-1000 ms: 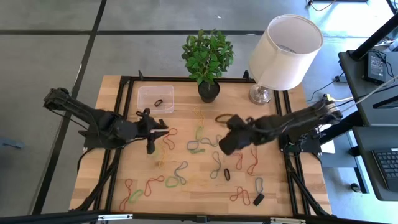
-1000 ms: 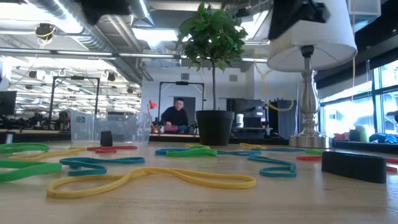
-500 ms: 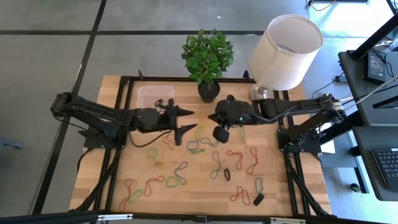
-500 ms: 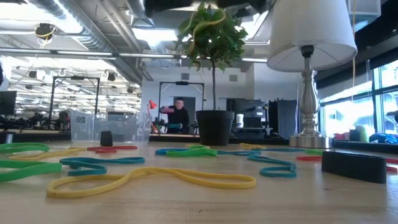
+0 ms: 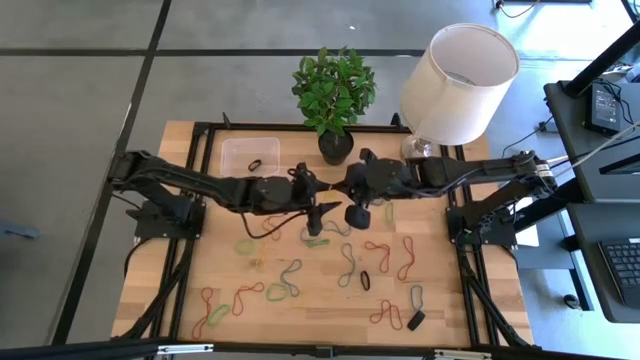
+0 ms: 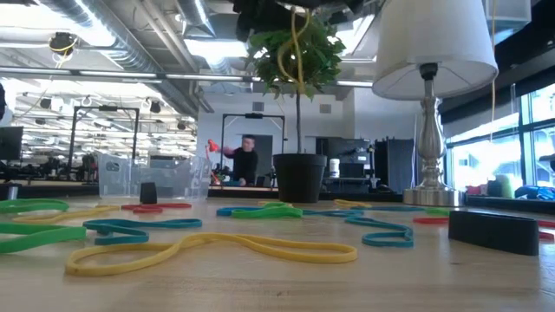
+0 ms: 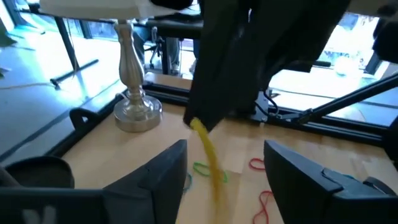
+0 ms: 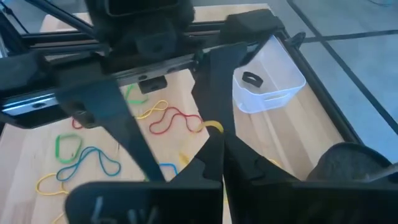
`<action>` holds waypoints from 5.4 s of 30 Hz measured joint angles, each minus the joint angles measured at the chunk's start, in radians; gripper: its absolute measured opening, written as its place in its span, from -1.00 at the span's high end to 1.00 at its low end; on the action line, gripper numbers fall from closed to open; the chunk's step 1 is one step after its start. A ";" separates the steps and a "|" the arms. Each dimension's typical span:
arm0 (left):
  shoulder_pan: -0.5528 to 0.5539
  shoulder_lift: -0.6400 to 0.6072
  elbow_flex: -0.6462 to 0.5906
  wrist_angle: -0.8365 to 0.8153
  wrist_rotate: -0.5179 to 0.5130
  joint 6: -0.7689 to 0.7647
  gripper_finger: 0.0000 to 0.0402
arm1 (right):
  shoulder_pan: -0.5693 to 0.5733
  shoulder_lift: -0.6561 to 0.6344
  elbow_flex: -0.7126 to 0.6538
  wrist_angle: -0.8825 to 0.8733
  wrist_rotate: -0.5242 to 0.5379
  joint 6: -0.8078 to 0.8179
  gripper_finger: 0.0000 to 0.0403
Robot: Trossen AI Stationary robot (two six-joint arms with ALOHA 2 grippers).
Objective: Pick and place rubber bands into bin
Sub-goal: Put the yellow rubber band into the transparent bin, then put the green rubber band into the transparent bin
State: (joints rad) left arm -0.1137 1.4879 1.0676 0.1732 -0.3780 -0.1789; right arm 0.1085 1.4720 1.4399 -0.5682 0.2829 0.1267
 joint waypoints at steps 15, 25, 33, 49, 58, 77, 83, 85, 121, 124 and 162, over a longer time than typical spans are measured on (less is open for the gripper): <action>0.012 0.002 0.000 0.003 0.063 -0.036 0.95 | 0.000 0.000 0.000 0.027 -0.049 0.003 1.00; 0.012 0.002 0.000 -0.006 0.063 -0.039 0.98 | 0.000 0.000 0.000 0.000 -0.049 0.075 0.88; 0.012 -0.022 0.000 -0.151 0.042 -0.074 0.98 | -0.002 0.000 0.000 -0.052 -0.049 0.102 0.54; 0.256 -0.352 0.000 -0.892 -0.102 -0.152 0.98 | -0.002 0.000 0.000 -0.133 -0.041 0.186 0.39; 0.544 -0.353 -0.006 -0.994 0.025 0.040 0.98 | -0.002 0.000 0.000 -0.133 0.050 0.282 0.39; 0.847 -0.074 -0.180 -0.848 0.280 0.058 0.98 | 0.000 0.000 0.000 -0.135 0.084 0.547 0.39; 0.868 0.023 -0.180 -0.849 0.347 0.043 0.76 | 0.001 0.000 0.000 -0.182 0.085 0.581 0.39; 0.870 0.037 -0.180 -0.851 0.355 0.051 0.65 | 0.002 0.001 0.000 -0.200 0.103 0.607 0.39; 0.207 -0.288 -0.029 -1.046 0.280 -0.516 0.15 | 0.093 -0.616 -0.845 -0.086 -0.109 0.706 0.91; 0.077 -0.238 0.026 -1.113 0.244 -0.665 0.15 | 0.084 -0.709 -0.913 -0.059 -0.111 0.705 0.86; -0.145 0.008 -0.328 -1.041 0.405 -1.064 0.39 | 0.043 -0.773 -0.988 0.149 -0.183 0.602 0.84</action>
State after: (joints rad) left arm -0.2591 1.4960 0.7399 -0.8674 0.0270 -1.2432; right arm 0.1516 0.6991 0.4522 -0.4188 0.0998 0.7288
